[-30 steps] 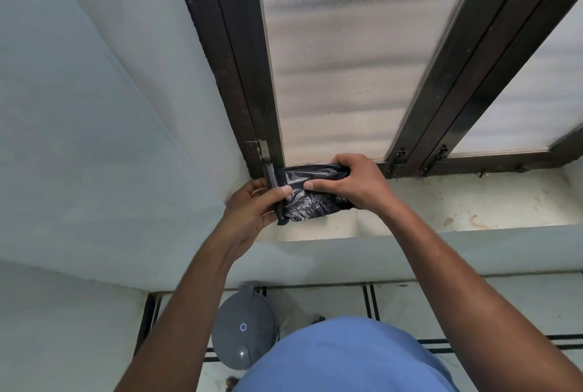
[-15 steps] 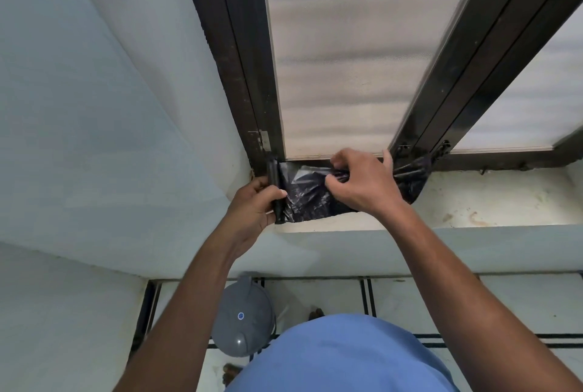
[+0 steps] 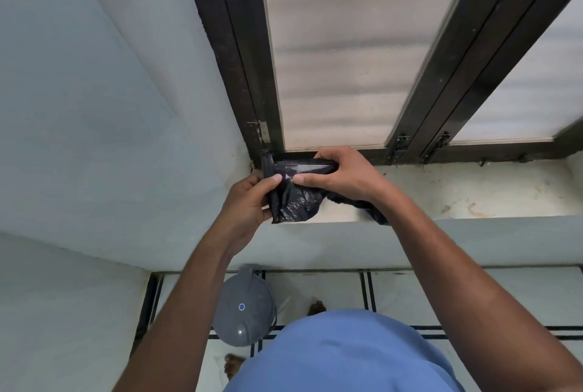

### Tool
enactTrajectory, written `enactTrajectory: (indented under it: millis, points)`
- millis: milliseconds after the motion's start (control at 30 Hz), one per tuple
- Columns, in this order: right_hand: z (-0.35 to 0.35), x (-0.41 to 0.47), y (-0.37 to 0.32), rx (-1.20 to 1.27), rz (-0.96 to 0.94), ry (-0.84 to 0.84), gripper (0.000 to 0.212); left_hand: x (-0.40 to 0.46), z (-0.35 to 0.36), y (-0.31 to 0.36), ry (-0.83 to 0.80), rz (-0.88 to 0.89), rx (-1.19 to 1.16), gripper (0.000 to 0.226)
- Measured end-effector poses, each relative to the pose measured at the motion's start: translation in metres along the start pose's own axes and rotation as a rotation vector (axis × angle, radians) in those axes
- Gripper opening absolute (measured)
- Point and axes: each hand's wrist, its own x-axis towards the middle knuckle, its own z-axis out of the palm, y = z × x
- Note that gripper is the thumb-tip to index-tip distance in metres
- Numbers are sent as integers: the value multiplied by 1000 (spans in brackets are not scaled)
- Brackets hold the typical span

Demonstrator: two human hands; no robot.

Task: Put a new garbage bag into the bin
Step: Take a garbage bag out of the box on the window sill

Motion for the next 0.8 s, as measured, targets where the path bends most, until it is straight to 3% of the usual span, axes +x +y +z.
enactTrajectory:
  millis: [167,367,467,800]
  points:
    - [-8,0,5,-4,20,-51,41,-7,0,0,-20,1,-3,33]
    - [-22,-3,7,-85,-33,-115,48,-13,-4,5,0,33,136,27]
    - [-26,-4,9,-53,-45,-141,37,-14,-6,4,37,37,150,27]
    - [-23,-9,7,82,-86,-40,18,-16,-11,8,46,65,72,25]
